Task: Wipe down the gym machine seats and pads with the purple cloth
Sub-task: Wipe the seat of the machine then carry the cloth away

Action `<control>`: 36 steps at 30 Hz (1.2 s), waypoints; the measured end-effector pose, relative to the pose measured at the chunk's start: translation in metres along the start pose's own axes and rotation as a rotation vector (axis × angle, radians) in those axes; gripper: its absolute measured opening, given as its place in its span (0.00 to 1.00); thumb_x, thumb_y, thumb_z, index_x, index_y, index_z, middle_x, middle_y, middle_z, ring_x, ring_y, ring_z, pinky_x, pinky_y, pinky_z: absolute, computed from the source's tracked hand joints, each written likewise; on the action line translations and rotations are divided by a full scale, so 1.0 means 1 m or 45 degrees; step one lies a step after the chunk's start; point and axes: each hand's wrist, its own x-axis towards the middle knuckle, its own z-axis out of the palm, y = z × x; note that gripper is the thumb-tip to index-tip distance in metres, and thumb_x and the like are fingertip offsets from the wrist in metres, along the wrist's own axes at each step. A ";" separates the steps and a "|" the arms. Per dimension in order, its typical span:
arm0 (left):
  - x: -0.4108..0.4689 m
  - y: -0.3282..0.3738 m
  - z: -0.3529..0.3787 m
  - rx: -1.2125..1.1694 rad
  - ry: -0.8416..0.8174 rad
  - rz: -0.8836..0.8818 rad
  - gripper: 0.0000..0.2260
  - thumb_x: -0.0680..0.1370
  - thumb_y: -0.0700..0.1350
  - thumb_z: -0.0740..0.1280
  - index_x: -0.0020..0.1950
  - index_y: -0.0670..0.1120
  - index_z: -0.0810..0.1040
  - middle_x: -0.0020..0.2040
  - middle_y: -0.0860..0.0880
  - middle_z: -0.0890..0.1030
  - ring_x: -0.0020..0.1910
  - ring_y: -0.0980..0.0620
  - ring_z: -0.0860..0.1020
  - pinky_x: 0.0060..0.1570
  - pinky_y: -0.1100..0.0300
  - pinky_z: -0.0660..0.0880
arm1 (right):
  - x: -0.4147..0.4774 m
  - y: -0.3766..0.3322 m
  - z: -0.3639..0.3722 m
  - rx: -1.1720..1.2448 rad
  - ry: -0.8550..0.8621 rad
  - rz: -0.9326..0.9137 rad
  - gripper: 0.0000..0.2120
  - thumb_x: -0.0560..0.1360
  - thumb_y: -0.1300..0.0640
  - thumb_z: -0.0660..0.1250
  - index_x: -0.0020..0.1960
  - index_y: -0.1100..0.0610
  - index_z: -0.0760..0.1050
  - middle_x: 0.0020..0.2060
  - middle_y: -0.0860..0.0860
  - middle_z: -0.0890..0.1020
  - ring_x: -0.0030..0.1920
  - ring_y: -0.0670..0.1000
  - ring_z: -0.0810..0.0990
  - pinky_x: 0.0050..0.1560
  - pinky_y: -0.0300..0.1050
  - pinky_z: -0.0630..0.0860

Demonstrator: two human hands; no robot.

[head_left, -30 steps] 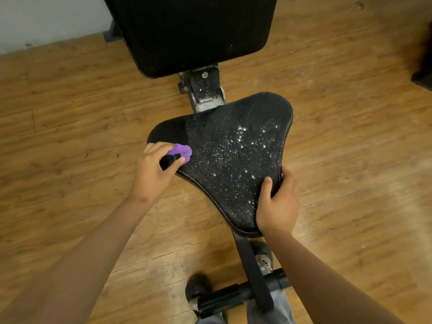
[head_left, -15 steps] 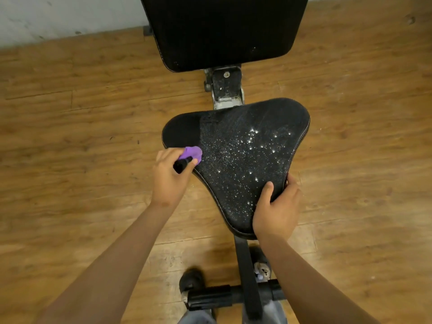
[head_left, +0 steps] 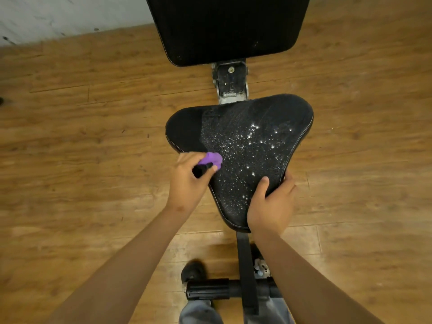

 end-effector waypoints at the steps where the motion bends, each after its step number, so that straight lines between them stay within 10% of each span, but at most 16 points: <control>1: -0.008 0.002 0.000 -0.015 -0.037 0.008 0.10 0.72 0.41 0.75 0.52 0.45 0.83 0.48 0.54 0.81 0.51 0.59 0.74 0.53 0.74 0.65 | 0.000 -0.001 -0.001 0.003 -0.005 0.003 0.26 0.79 0.49 0.58 0.74 0.56 0.60 0.62 0.55 0.71 0.59 0.59 0.73 0.53 0.54 0.73; 11: 0.075 -0.024 -0.035 0.226 0.132 -0.281 0.10 0.74 0.44 0.72 0.53 0.40 0.82 0.47 0.43 0.83 0.47 0.46 0.78 0.51 0.49 0.76 | -0.001 0.001 -0.002 0.011 -0.036 -0.014 0.27 0.80 0.48 0.57 0.75 0.58 0.57 0.64 0.55 0.69 0.60 0.56 0.72 0.49 0.49 0.72; 21: -0.005 0.023 0.009 0.151 -0.104 0.125 0.09 0.70 0.40 0.76 0.48 0.44 0.83 0.43 0.60 0.77 0.49 0.56 0.73 0.51 0.74 0.67 | -0.002 -0.001 -0.003 0.009 -0.050 0.016 0.28 0.78 0.48 0.59 0.75 0.58 0.59 0.61 0.56 0.70 0.57 0.56 0.72 0.49 0.48 0.70; 36: 0.159 -0.040 -0.009 0.276 -0.124 0.006 0.12 0.75 0.47 0.71 0.56 0.44 0.82 0.52 0.48 0.82 0.56 0.47 0.76 0.54 0.58 0.70 | -0.007 -0.005 0.000 -0.003 0.077 0.063 0.26 0.79 0.43 0.51 0.74 0.53 0.62 0.63 0.51 0.72 0.62 0.53 0.73 0.56 0.51 0.73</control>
